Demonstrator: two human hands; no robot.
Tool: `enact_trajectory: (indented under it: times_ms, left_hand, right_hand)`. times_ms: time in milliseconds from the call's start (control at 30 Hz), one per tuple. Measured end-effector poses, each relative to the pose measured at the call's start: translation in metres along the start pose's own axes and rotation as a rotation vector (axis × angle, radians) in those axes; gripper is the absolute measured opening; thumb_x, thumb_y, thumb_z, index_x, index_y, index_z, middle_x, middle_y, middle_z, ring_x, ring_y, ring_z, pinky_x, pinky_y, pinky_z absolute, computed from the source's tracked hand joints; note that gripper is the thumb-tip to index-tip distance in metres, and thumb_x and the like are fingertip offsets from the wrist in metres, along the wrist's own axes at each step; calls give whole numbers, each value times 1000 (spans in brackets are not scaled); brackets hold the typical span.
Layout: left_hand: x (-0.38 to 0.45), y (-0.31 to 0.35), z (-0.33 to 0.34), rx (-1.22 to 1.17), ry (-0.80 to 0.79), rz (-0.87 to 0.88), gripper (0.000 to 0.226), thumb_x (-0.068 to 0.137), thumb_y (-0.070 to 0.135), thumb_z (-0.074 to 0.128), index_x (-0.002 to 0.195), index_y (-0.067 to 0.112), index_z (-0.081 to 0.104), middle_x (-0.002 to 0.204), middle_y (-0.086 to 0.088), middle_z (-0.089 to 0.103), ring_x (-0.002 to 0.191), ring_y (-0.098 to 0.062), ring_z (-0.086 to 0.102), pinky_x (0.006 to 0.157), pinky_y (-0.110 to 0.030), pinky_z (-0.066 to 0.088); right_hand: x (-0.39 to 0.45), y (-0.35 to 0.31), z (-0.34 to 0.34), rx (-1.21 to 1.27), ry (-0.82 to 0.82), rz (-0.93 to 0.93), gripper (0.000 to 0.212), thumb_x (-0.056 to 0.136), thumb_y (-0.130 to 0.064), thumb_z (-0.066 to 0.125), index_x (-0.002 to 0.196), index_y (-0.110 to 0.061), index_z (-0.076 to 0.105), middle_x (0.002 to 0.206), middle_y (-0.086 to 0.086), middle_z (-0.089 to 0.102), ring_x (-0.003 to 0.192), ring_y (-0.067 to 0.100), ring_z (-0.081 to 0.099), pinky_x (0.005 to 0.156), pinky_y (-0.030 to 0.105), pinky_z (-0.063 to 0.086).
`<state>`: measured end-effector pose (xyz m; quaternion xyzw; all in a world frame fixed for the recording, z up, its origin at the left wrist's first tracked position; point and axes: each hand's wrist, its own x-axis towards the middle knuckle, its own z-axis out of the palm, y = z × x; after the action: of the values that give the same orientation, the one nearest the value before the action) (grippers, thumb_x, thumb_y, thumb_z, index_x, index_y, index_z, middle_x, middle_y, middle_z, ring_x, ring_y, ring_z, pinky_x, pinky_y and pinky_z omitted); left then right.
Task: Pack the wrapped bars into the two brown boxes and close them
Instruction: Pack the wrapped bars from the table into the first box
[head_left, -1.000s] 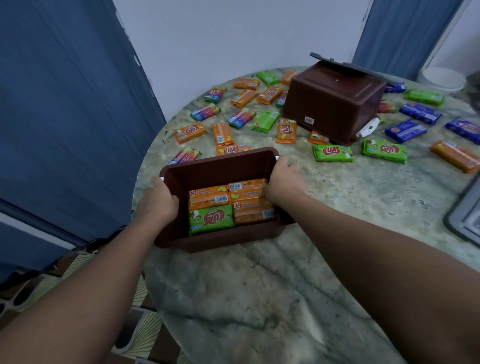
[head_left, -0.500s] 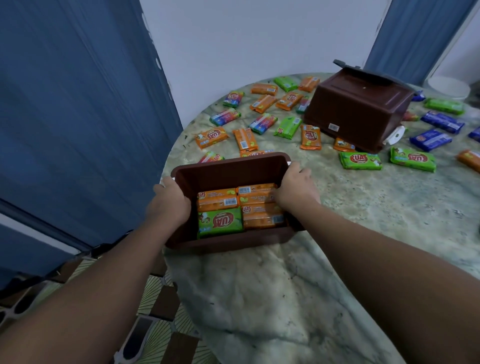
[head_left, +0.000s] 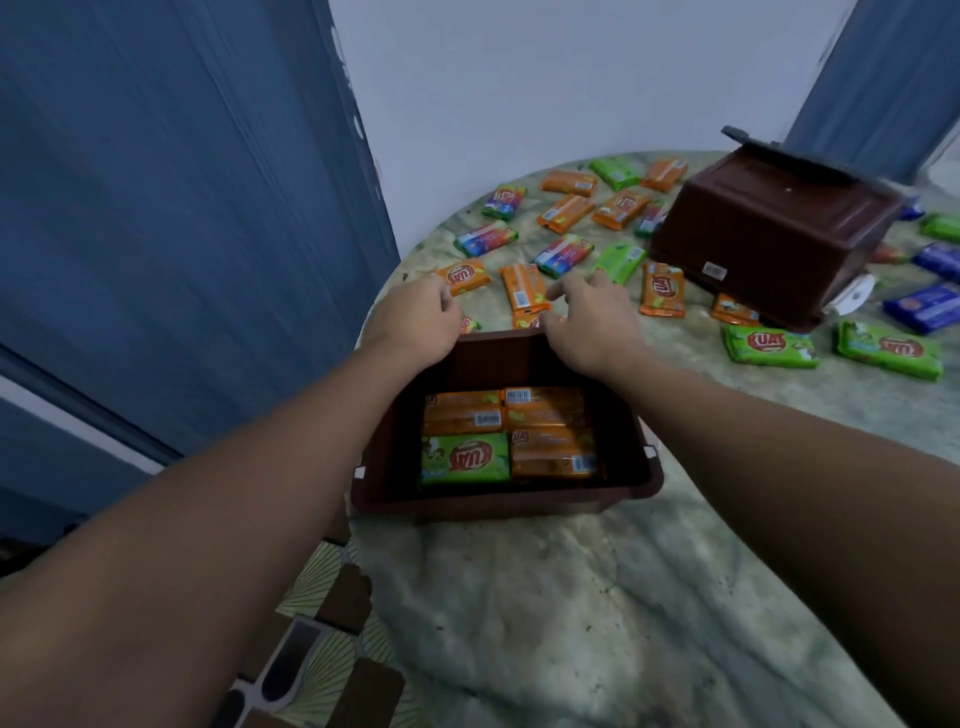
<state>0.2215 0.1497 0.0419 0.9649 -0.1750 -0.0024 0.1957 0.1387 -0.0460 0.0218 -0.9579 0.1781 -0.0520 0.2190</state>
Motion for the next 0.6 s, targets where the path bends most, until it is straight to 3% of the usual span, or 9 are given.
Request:
enact_trajectory:
  times_ms: [267, 400, 600]
  left_hand:
    - [47, -17, 23, 27, -130, -11, 10, 89, 23, 55, 81, 23, 60, 86, 2, 63, 83, -22, 59, 66, -34, 46]
    - [77, -22, 38, 65, -171, 14, 13, 88, 22, 56, 75, 23, 57, 81, 2, 61, 80, -23, 60, 63, -33, 46]
    - [112, -32, 52, 51, -255, 7, 4, 84, 27, 66, 80, 27, 63, 93, 0, 67, 82, -25, 67, 77, -42, 60]
  right_hand:
    - [42, -12, 16, 74, -81, -35, 23, 97, -35, 62, 116, -23, 67, 123, 6, 64, 111, 25, 60, 89, 37, 51]
    - [61, -16, 21, 73, -94, 17, 21, 98, -31, 63, 115, -20, 67, 120, 7, 66, 107, 26, 62, 82, 33, 49]
    - [82, -16, 30, 58, -131, 118, 25, 95, -30, 70, 117, -18, 68, 120, 7, 69, 110, 27, 64, 87, 36, 51]
